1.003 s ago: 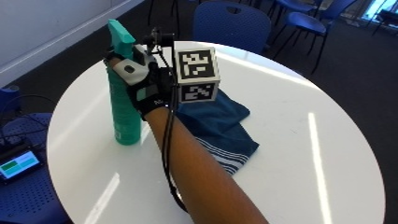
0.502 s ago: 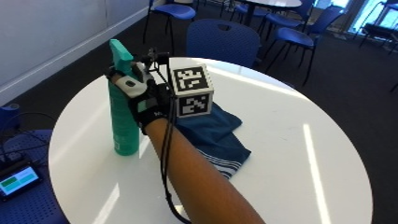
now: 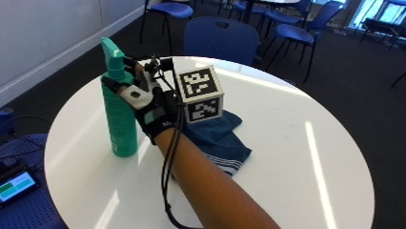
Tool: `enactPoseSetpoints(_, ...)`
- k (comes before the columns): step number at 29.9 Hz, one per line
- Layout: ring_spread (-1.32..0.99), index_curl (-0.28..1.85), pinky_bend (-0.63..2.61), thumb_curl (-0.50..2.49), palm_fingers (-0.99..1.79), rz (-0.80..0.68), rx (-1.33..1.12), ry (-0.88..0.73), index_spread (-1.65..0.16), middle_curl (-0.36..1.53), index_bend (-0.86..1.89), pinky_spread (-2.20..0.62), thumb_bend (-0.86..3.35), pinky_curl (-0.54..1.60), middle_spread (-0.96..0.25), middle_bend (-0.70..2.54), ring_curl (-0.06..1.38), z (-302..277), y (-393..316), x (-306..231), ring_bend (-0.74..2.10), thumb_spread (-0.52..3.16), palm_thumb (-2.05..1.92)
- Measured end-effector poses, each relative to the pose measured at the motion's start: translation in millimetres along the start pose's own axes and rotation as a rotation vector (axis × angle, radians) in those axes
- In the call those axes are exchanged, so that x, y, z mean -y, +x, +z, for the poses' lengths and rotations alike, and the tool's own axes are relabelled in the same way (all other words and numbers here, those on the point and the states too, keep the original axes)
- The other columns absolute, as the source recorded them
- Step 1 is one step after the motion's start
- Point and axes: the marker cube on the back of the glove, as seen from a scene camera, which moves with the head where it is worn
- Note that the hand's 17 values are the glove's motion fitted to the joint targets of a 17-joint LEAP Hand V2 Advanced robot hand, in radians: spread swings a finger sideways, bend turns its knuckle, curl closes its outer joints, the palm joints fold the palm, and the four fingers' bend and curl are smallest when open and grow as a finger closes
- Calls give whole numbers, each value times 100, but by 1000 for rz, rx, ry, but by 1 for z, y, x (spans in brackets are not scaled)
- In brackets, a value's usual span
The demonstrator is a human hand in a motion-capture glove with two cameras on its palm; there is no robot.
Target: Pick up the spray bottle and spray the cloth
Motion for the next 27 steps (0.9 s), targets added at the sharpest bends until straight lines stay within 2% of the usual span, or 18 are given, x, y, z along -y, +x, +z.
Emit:
enactPoseSetpoints(6, -13, 42, 25, 59, 55, -118, -235, 110, -44, 39, 14, 14, -4, 32, -15, 15, 38, -41, -22, -23, 30, 86, 74)
enactPoseSetpoints(11, -12, 38, 22, 55, 53, -263, -472, 185, -46, 37, 13, 17, -5, 31, -13, 18, 36, -56, -56, -55, 30, 89, 69)
enactPoseSetpoints(27, -7, 33, 18, 45, 54, -455, -606, 1, -47, 36, 18, 20, -4, 30, -10, 18, 34, -45, -105, -171, 29, 96, 60)
